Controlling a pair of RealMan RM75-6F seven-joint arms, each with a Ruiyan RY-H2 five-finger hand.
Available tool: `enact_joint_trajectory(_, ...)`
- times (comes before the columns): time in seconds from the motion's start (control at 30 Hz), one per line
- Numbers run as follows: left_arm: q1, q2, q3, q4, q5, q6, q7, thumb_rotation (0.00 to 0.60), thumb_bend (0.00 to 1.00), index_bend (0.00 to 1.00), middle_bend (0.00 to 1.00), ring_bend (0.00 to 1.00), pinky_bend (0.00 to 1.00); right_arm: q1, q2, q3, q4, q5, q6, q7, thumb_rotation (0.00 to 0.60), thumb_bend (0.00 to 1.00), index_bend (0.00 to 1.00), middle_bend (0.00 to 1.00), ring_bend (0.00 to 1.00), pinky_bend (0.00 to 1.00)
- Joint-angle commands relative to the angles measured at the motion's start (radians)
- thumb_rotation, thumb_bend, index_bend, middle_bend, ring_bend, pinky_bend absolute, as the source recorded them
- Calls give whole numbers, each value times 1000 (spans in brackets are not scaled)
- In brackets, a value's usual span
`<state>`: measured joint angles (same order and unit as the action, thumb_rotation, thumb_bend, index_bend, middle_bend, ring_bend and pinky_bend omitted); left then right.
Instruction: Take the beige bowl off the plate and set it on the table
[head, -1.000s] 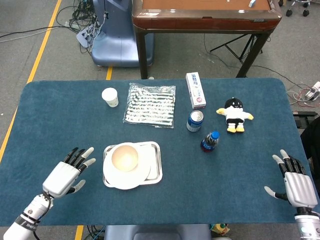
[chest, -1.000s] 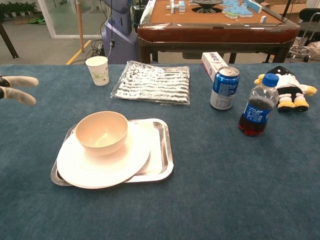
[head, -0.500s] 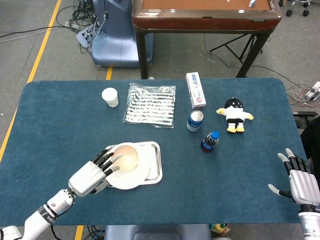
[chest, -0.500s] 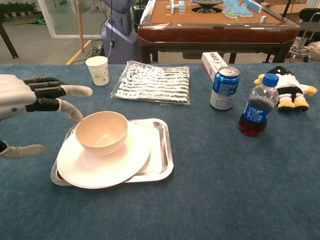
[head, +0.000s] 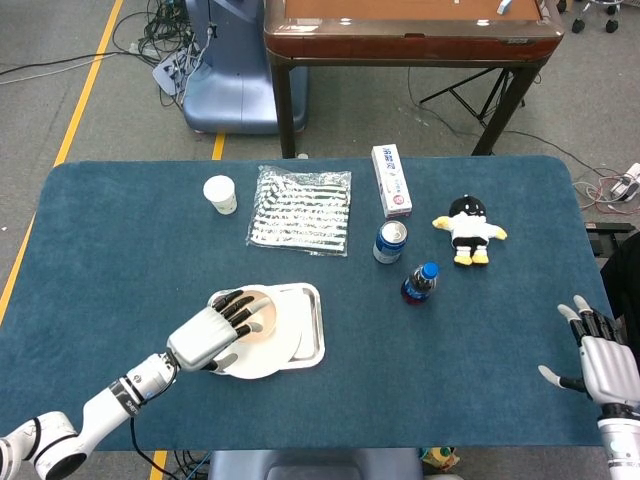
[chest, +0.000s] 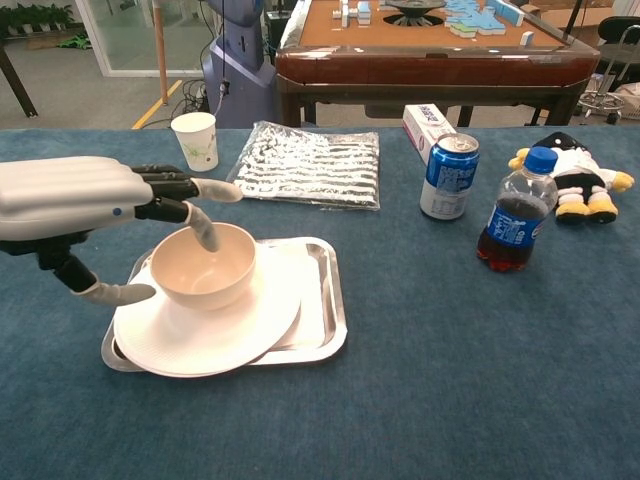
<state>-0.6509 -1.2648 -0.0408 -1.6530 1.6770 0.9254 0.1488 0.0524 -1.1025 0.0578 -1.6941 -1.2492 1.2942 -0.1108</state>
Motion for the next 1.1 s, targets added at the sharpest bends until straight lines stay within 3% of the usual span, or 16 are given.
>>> enact_joint_trajectory(0.03,-19,-23,-13,39,-28,-14,-11,600,319,258,0,0,0,4,0,1,2,5,-6,2,600,224,0,0,0,0)
enact_joint_trajectory(1.1,-38,-112,54,189,-15,58,-97,600,319,257,0,0,0,15,1,-8,9,9,-21,14,600,224,0,0,0,0)
